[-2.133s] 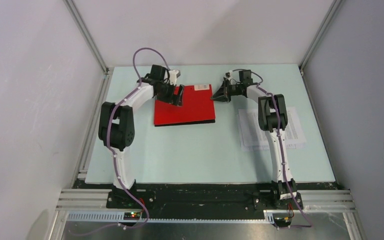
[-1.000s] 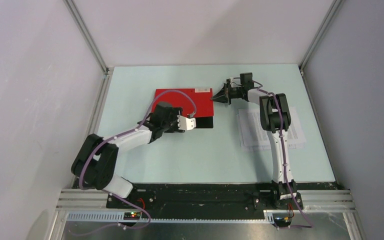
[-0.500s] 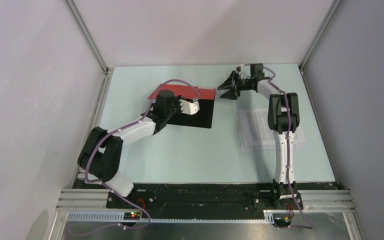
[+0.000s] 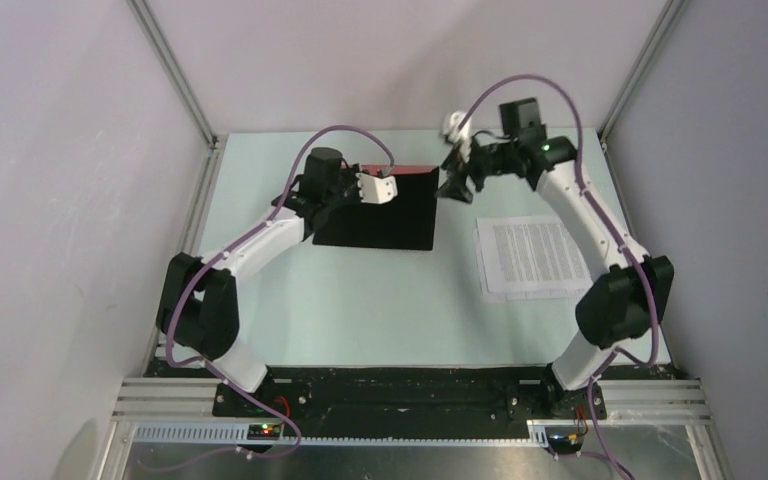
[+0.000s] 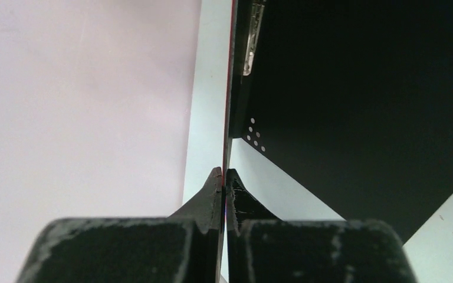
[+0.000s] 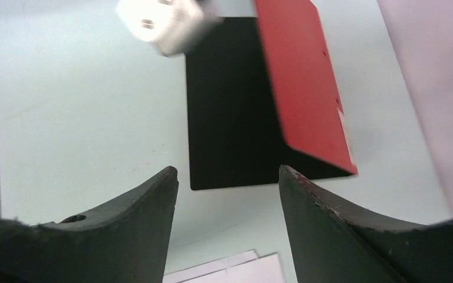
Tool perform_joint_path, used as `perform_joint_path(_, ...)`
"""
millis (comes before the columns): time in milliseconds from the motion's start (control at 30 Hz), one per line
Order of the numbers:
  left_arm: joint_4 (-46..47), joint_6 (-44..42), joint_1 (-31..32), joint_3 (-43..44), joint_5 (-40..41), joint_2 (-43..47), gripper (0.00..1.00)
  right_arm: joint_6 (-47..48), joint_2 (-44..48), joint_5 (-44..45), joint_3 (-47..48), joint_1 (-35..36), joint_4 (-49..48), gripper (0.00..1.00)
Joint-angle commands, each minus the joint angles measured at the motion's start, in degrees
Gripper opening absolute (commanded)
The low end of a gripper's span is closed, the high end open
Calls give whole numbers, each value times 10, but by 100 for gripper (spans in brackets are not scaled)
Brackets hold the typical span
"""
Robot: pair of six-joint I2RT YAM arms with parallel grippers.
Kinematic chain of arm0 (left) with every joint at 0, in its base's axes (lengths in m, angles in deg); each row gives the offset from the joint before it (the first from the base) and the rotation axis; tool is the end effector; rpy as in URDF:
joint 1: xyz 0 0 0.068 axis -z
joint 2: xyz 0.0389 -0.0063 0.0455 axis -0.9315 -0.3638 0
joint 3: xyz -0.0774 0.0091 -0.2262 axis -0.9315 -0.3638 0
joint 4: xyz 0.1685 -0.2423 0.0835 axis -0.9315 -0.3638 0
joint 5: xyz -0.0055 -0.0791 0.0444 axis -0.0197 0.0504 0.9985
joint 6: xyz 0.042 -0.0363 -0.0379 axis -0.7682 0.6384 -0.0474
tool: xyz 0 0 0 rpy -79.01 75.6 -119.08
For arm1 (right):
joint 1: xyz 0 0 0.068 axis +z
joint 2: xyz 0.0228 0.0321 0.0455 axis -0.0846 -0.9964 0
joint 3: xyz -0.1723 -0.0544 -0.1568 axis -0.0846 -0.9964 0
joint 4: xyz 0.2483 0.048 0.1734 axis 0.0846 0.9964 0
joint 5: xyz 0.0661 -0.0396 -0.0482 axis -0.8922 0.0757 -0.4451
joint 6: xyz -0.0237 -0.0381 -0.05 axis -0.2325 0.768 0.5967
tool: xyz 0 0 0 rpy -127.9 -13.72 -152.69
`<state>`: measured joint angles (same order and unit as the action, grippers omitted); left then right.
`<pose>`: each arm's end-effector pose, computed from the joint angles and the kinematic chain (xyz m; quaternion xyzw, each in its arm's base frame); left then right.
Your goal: Put the files into the folder
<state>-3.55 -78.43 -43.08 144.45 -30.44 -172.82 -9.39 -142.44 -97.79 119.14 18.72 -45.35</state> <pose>0.3891 -0.1879 0.2181 0.6207 0.5964 0.1640 0.4818 0.4080 0.1428 0.3306 -0.5370 0.6531 0.2823 0.4533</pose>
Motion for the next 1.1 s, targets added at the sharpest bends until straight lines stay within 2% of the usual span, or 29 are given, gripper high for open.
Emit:
perform_joint_path(0, -7, 10, 0, 19, -35, 7, 0, 222, 21, 119, -70, 59, -15, 66)
perform_joint_path(233, -7, 5, 0, 19, -46, 4, 0, 207, 12, 208, -61, 121, -66, 61)
perform_joint_path(500, -7, 13, 1, 26, -62, 4, 2, 185, -19, 238, -49, 135, -102, 55)
perform_joint_path(600, -8, 28, 1, 26, -66, 6, 5, 182, -28, 239, -50, 141, -121, 50)
perform_joint_path(733, -7, 56, 1, 26, -70, 12, 7, 179, -43, 236, -49, 144, -123, 36)
perform_joint_path(800, -7, 65, 1, 21, -61, 16, 20, 166, -50, 236, -46, 144, -124, 25)
perform_joint_path(833, -7, 74, 0, 18, -46, 20, 33, 153, -54, 238, -44, 144, -123, 18)
perform_joint_path(900, -7, 107, -4, 17, -19, 27, 50, 122, -61, 242, -34, 142, -118, 9)
perform_joint_path(933, -7, 123, -11, 16, -10, 39, 56, 111, -67, 242, -22, 141, -114, 6)
perform_joint_path(967, -5, 165, -16, 16, 4, 47, 66, 85, -70, 243, -6, 137, -106, 0)
perform_joint_path(1067, -4, 268, -46, 23, 39, 100, 82, -13, -93, 236, 37, 124, -86, 0)
